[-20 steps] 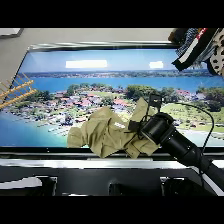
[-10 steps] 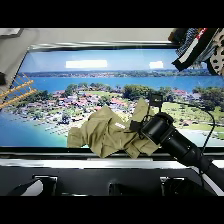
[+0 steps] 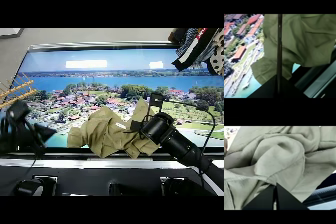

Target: Fold the clothes and pants, and hang the long-sleeved shirts on hangers.

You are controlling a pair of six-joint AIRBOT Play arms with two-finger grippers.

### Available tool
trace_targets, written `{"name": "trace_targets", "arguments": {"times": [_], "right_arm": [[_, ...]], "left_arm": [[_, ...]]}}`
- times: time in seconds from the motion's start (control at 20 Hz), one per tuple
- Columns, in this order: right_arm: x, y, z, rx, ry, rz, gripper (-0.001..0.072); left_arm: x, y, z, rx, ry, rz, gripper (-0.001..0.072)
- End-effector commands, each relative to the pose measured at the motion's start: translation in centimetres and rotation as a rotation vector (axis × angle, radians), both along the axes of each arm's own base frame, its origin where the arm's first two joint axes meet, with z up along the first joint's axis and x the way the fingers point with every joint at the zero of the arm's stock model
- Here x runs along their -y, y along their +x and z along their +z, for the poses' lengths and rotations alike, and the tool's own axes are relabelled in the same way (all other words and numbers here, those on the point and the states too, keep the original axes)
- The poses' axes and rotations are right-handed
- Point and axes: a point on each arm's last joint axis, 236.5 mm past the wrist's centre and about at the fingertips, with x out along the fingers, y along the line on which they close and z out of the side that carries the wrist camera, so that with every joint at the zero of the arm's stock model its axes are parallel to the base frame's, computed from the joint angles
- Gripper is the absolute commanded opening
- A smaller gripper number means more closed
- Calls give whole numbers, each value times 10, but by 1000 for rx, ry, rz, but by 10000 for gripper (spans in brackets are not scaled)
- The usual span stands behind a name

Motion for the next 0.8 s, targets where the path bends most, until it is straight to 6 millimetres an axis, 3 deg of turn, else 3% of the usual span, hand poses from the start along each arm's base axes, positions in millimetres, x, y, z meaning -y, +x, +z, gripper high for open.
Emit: {"name": "trace_targets", "arguments": {"times": [0.0, 0.1, 0.3, 0.75], "right_arm": [[8, -1, 1, -1, -33, -13, 27], [14, 0, 2, 4, -55, -31, 26], [19, 5, 5, 35, -60, -72, 26], [19, 18, 12, 103, -38, -114, 26]], "left_arm": [[7, -48, -6, -4, -2, -89, 16], [5, -60, -8, -12, 5, -106, 16], [20, -83, -10, -83, -46, -179, 16], [41, -97, -6, -133, -145, -239, 17]]}}
